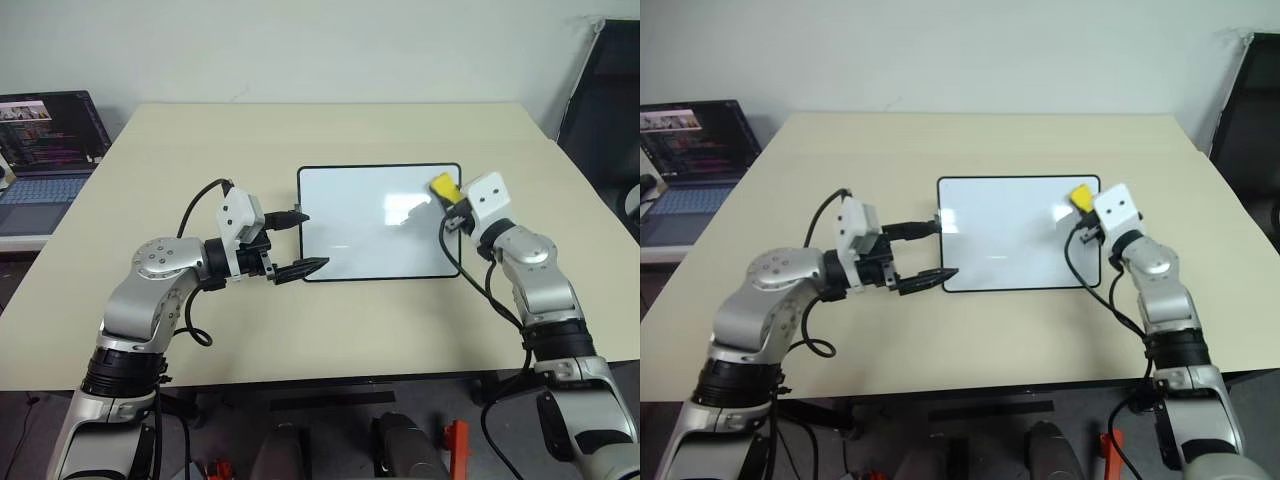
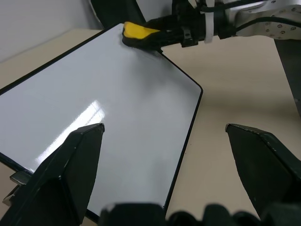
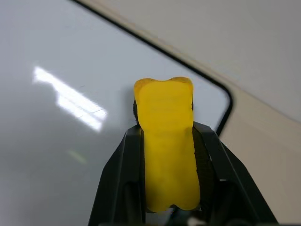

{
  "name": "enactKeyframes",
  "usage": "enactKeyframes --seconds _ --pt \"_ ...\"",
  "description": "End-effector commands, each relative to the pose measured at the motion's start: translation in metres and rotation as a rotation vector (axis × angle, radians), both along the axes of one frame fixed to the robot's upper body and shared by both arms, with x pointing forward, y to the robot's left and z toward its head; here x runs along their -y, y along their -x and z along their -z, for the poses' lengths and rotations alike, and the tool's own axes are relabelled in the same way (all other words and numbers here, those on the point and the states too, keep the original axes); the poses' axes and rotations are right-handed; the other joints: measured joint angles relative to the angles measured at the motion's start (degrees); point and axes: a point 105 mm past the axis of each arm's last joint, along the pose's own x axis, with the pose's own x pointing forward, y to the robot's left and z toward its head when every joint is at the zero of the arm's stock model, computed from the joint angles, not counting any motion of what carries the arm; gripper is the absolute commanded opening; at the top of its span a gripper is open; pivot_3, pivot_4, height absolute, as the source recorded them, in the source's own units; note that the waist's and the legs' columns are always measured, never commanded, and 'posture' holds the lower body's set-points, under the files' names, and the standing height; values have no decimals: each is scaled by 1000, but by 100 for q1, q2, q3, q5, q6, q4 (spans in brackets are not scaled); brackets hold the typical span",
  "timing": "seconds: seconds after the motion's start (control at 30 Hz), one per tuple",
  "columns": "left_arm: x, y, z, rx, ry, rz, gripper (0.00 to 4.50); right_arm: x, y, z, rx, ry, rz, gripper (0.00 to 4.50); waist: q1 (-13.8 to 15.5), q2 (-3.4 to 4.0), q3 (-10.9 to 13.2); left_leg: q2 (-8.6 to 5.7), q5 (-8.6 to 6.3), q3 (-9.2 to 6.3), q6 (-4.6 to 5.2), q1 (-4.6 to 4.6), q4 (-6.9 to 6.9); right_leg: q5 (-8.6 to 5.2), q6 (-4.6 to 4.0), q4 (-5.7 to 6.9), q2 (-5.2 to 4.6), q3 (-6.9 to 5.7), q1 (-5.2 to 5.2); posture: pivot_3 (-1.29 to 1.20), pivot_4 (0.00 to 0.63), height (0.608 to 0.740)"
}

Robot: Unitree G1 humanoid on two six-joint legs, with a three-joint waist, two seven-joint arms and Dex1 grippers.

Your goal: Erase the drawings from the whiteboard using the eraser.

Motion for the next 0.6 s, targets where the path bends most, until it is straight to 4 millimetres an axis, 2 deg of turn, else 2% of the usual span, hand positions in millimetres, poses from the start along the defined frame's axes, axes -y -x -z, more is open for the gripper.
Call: enactKeyframes --seconds 0.03,0.13,0.3,0.47,0.53,0.6 --pt "1 1 -11 56 5 -1 4500 -11 11 26 -129 -7 -77 984 -19 0 0 0 0 1 0 1 2 0 0 1 1 1 0 0 150 740" --pt "0 1 -12 57 5 -2 4500 1 4 20 -89 -20 6 984 -30 0 0 1 2 0 -1 4 8 3 5 7 3 5 1 0 150 740" --pt "2 1 -11 54 6 4 4500 42 -16 5 -10 -38 258 984 -21 -2 -1 -2 15 4 -5 5 13 7 30 6 3 13 2 0 150 740" --pt "3 0 -11 55 6 8 4500 43 -13 14 -33 -35 250 984 50 -9 -5 -2 19 3 -4 4 12 11 33 2 3 13 3 0 150 740" --pt "4 0 -11 55 6 10 4500 38 -10 17 -44 -40 229 984 55 -9 -5 -2 19 5 -4 4 12 12 33 0 3 14 3 0 150 740" --pt "4 -1 -11 54 7 12 4500 25 -5 19 -64 -48 161 984 56 -9 -6 -1 19 5 -4 4 11 12 34 -1 3 14 3 0 150 740"
